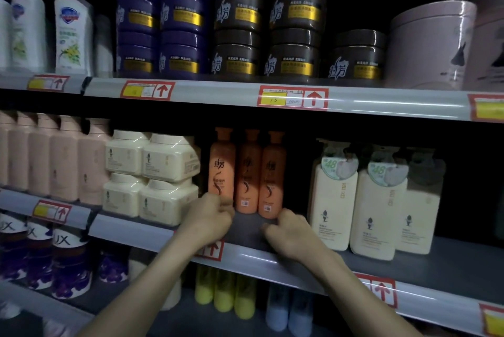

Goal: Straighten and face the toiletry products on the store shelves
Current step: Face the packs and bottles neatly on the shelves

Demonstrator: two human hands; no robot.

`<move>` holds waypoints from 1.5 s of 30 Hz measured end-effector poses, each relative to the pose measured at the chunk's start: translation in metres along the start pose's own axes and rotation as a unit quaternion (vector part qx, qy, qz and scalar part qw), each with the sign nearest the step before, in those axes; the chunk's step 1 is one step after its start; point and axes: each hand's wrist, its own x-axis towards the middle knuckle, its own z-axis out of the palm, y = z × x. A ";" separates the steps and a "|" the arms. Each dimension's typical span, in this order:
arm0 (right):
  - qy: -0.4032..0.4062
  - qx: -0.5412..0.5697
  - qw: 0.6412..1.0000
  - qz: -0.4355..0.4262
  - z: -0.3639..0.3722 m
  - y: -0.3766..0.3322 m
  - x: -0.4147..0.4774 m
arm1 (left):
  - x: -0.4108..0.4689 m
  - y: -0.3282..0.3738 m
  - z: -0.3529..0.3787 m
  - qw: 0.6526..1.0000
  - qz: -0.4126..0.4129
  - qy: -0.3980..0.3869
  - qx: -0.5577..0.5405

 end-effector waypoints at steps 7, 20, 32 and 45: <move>-0.020 0.053 0.998 0.033 0.001 -0.011 0.018 | 0.048 0.032 0.052 0.989 -0.020 -0.085 -0.119; -0.037 0.054 0.998 -0.010 -0.007 -0.004 0.006 | 0.012 0.042 0.047 0.997 -0.006 -0.063 -0.053; -0.076 0.061 0.993 -0.062 0.004 -0.027 -0.006 | 0.016 -0.014 0.022 0.996 -0.011 -0.022 -0.091; -0.063 0.088 0.991 -0.074 0.010 -0.023 -0.007 | -0.009 0.003 0.002 0.990 -0.013 0.138 0.002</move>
